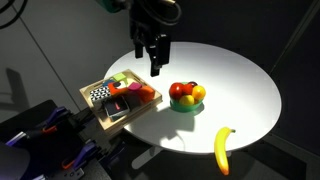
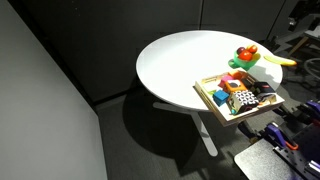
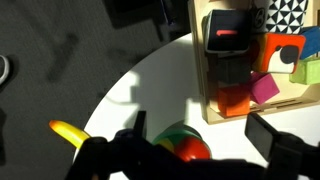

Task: Put the toy banana on the tray

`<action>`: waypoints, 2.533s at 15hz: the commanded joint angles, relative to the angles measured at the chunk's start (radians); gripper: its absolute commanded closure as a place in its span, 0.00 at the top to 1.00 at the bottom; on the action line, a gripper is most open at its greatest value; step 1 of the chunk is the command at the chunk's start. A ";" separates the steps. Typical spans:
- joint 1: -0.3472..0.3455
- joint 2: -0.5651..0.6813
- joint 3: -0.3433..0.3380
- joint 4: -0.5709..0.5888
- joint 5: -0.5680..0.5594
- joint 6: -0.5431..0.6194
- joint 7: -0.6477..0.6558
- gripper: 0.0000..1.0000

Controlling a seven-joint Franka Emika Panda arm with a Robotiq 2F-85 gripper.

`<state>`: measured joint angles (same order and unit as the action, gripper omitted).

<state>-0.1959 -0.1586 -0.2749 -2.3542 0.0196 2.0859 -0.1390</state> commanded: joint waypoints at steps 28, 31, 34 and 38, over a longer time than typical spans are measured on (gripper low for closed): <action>-0.280 0.639 0.094 0.498 -0.028 0.252 -0.561 1.00; -0.266 0.631 0.080 0.465 -0.048 0.283 -0.528 1.00; -0.267 0.642 0.081 0.469 -0.049 0.284 -0.527 1.00; -0.267 0.641 0.081 0.469 -0.049 0.284 -0.527 1.00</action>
<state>-0.4574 0.4824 -0.1989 -1.8883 -0.0255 2.3727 -0.6689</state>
